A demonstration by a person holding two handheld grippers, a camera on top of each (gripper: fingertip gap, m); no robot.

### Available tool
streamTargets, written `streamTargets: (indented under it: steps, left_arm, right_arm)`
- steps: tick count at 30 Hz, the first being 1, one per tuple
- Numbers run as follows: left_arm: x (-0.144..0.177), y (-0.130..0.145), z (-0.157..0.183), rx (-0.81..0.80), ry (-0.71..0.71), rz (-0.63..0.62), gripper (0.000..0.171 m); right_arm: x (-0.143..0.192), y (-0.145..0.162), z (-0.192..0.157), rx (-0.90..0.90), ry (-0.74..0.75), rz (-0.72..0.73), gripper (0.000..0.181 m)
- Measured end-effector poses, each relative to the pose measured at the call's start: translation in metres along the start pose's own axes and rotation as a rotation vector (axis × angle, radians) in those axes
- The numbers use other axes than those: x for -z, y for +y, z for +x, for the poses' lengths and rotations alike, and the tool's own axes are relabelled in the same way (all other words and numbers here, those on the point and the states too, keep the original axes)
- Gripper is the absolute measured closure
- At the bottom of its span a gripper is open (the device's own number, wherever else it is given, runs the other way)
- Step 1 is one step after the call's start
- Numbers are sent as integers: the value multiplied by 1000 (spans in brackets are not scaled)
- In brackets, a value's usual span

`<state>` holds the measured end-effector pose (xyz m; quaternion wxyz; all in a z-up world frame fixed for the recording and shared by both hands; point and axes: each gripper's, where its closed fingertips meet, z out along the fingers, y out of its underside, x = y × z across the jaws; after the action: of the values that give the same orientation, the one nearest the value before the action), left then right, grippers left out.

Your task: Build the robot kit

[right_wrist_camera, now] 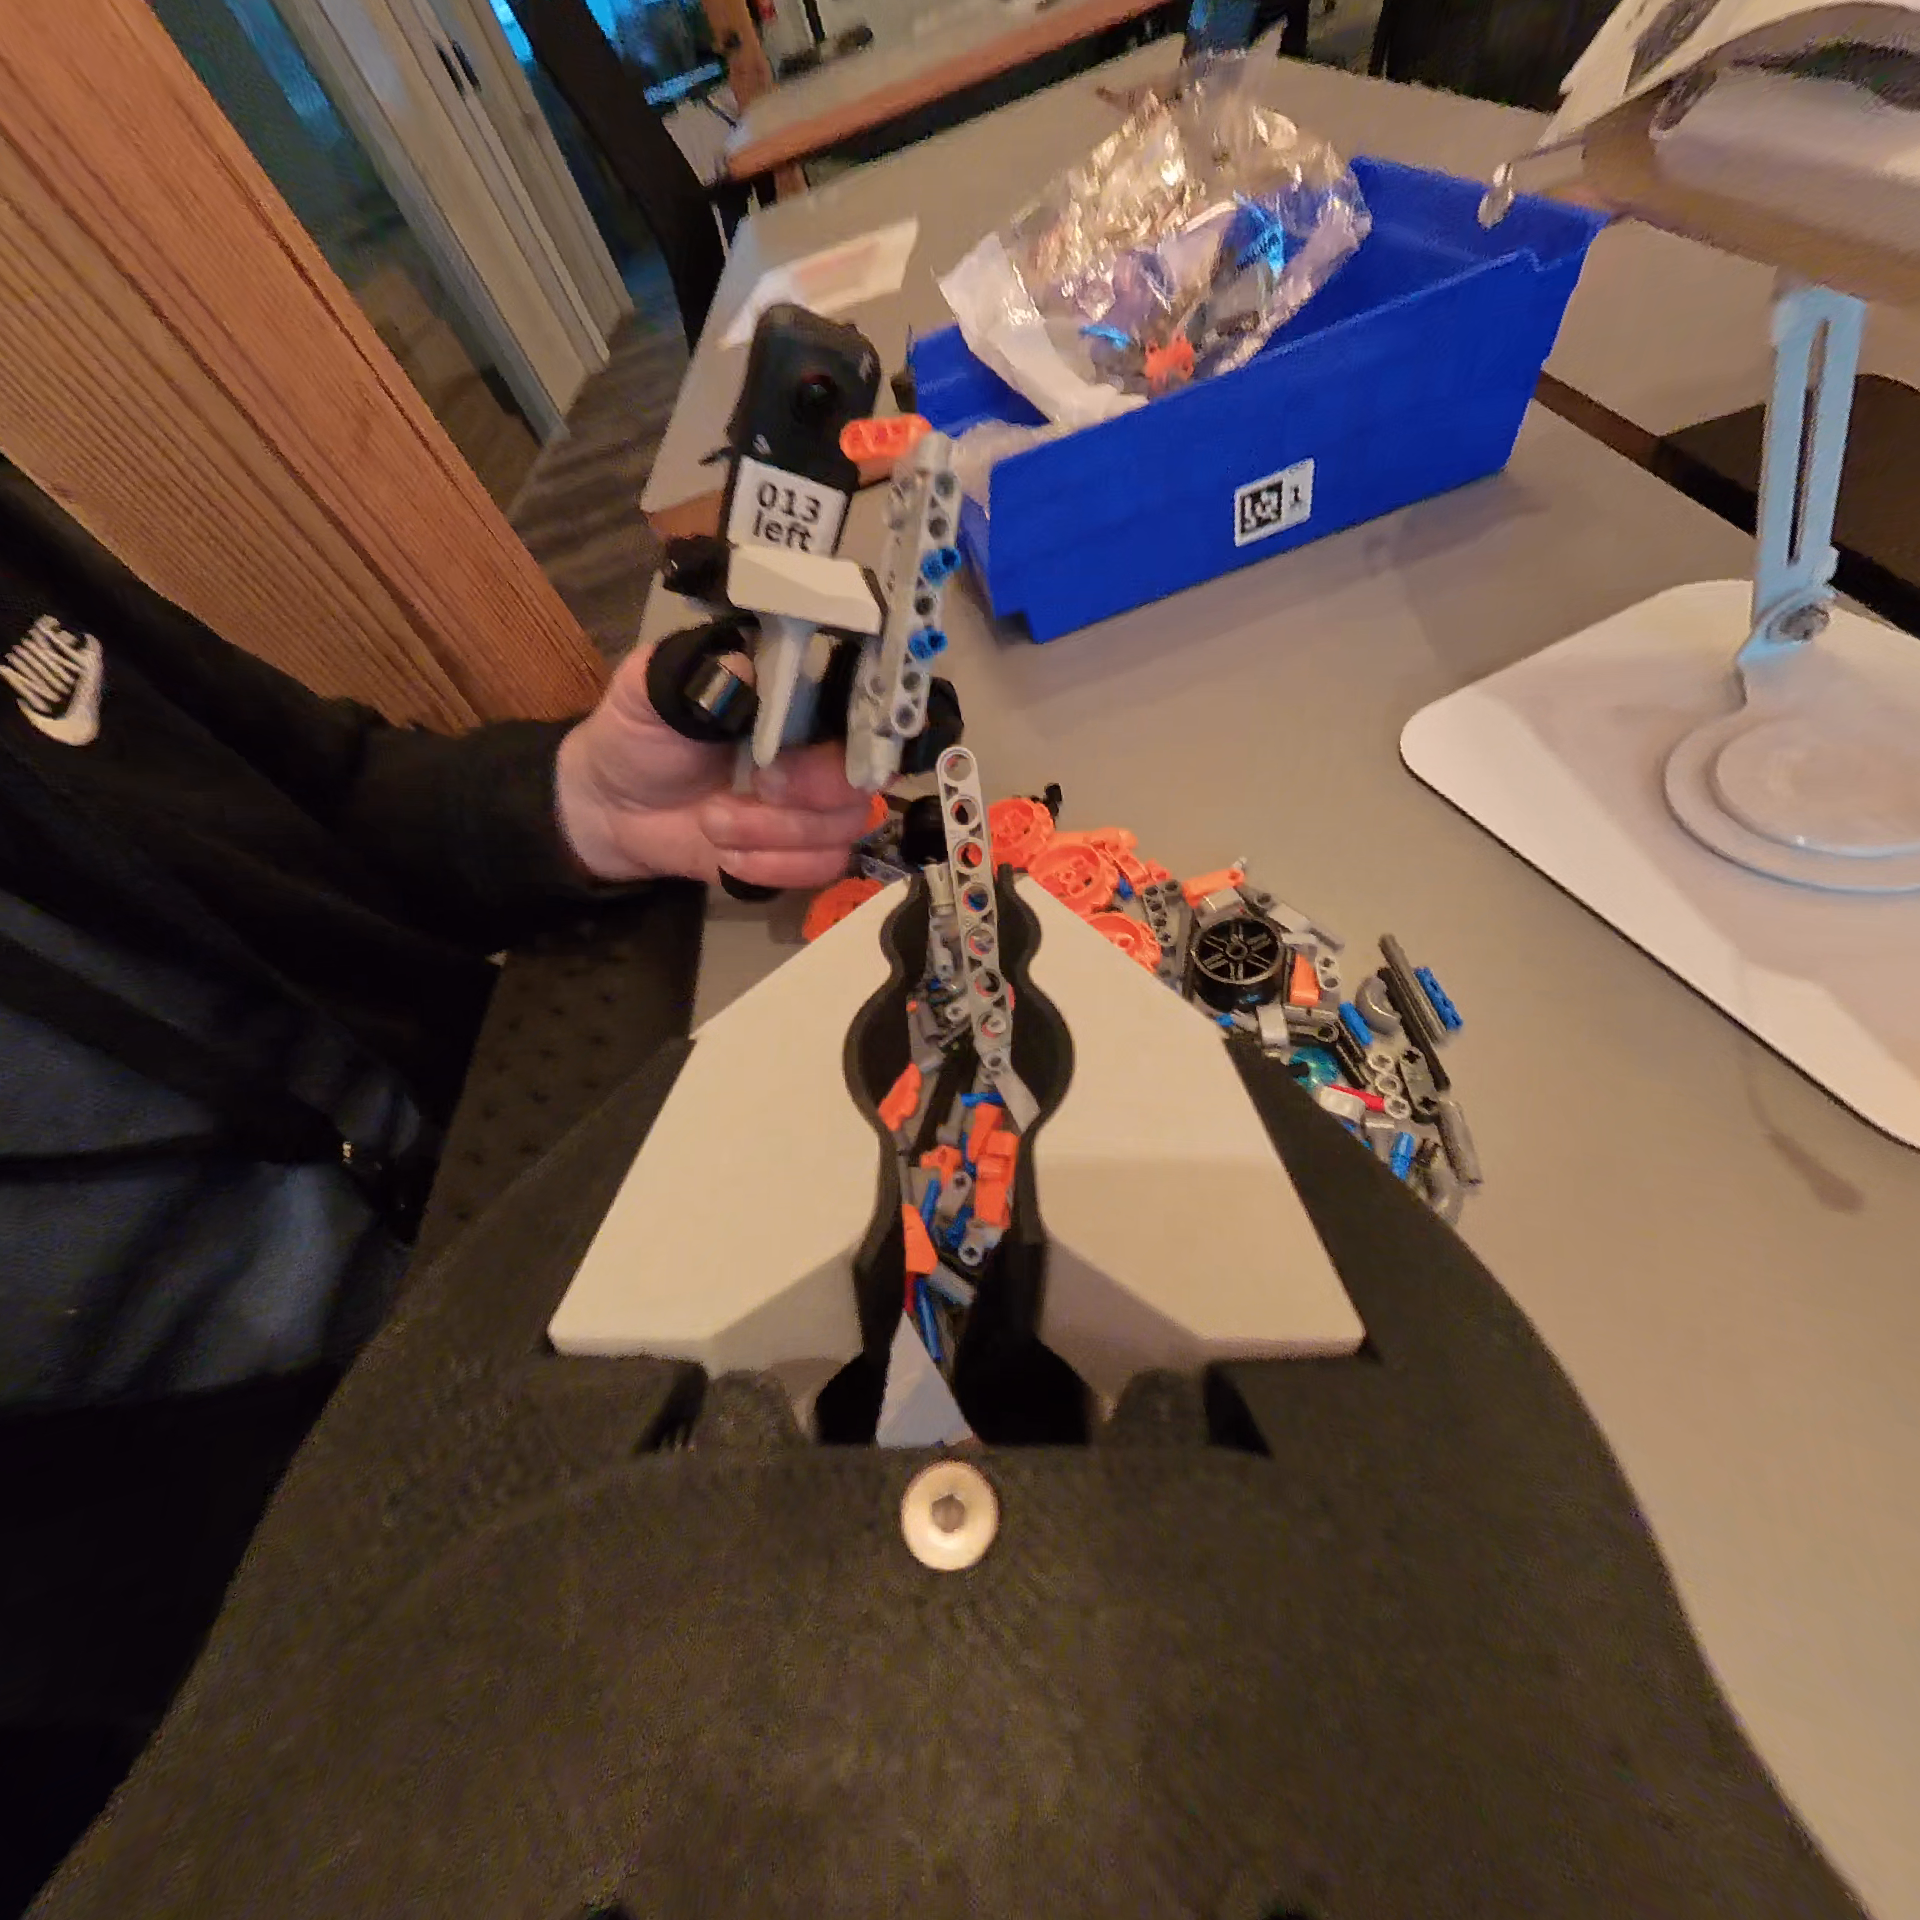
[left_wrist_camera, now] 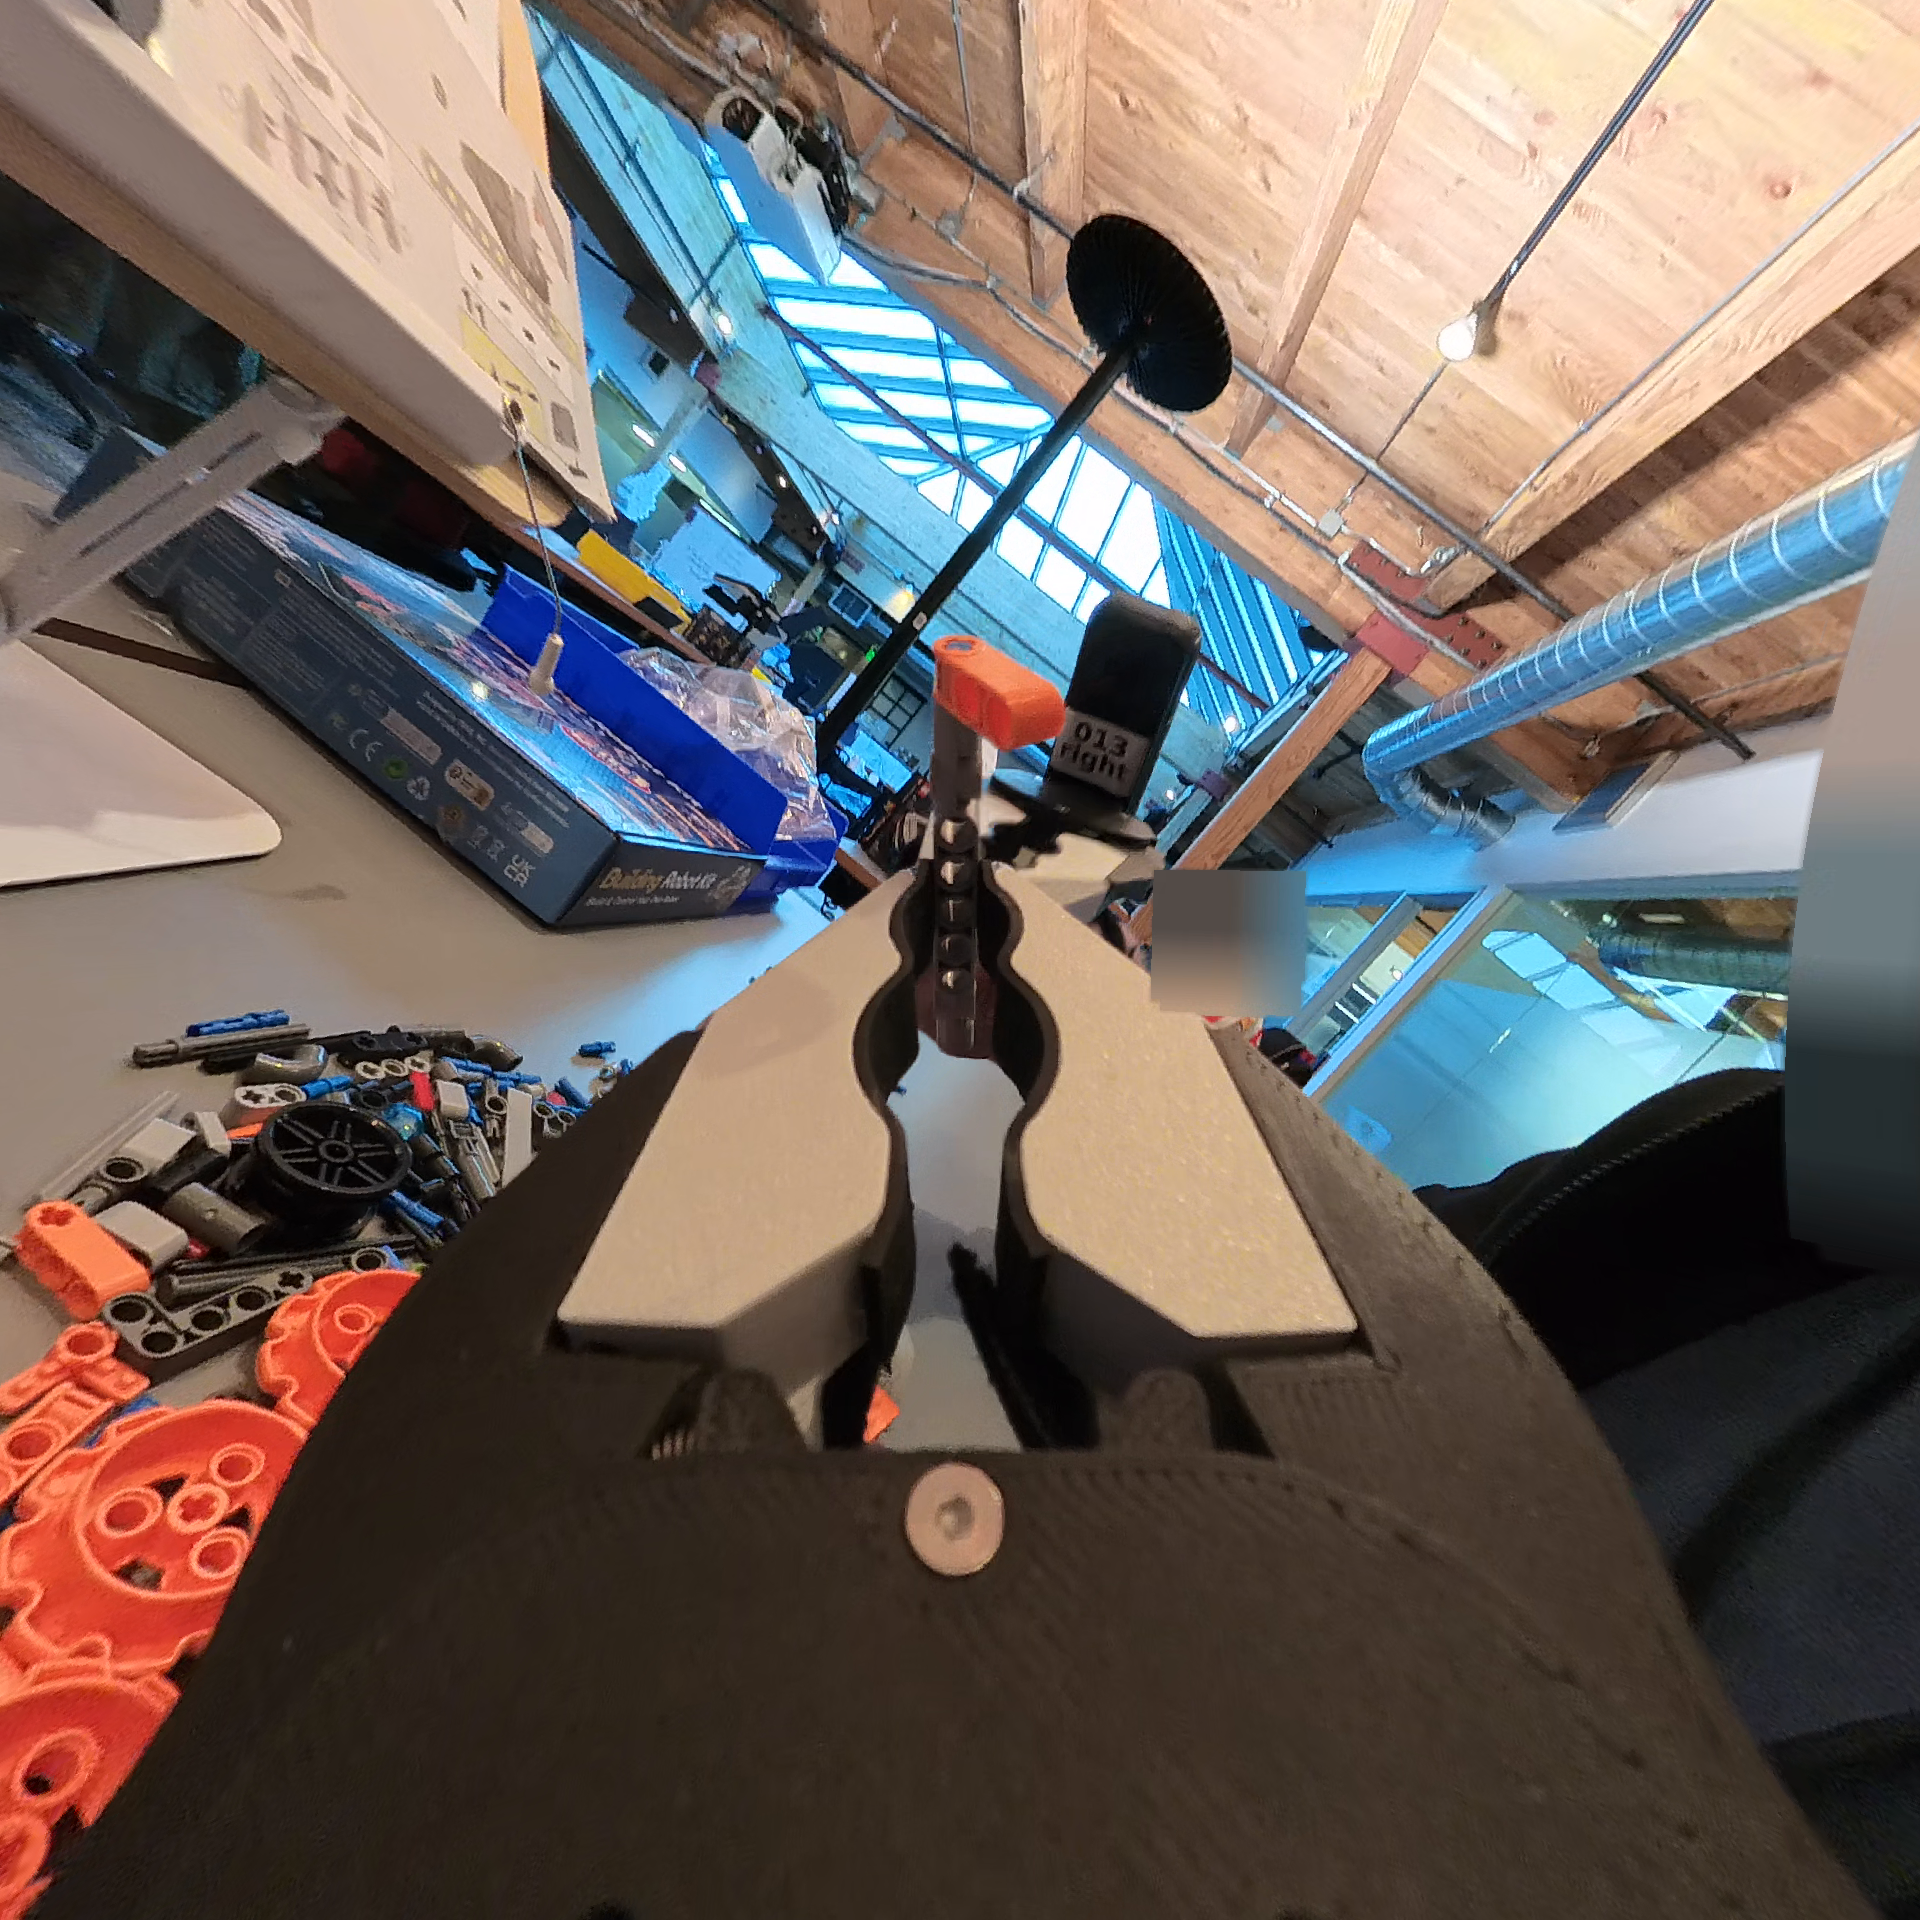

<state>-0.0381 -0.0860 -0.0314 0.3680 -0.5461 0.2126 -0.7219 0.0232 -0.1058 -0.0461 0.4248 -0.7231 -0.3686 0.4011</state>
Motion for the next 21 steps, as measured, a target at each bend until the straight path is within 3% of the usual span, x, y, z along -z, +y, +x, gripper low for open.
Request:
streamTargets:
  steps: [10, 21]
  left_arm:
    - [-6, 10, 0, -2, 1, -44, 167]
    - [-5, 12, -5, -20, -32, -58, 167]
  right_arm:
    - [4, -10, -2, -41, -14, 98, 170]
    - [-17, 41, 9, -29, 24, -133, 170]
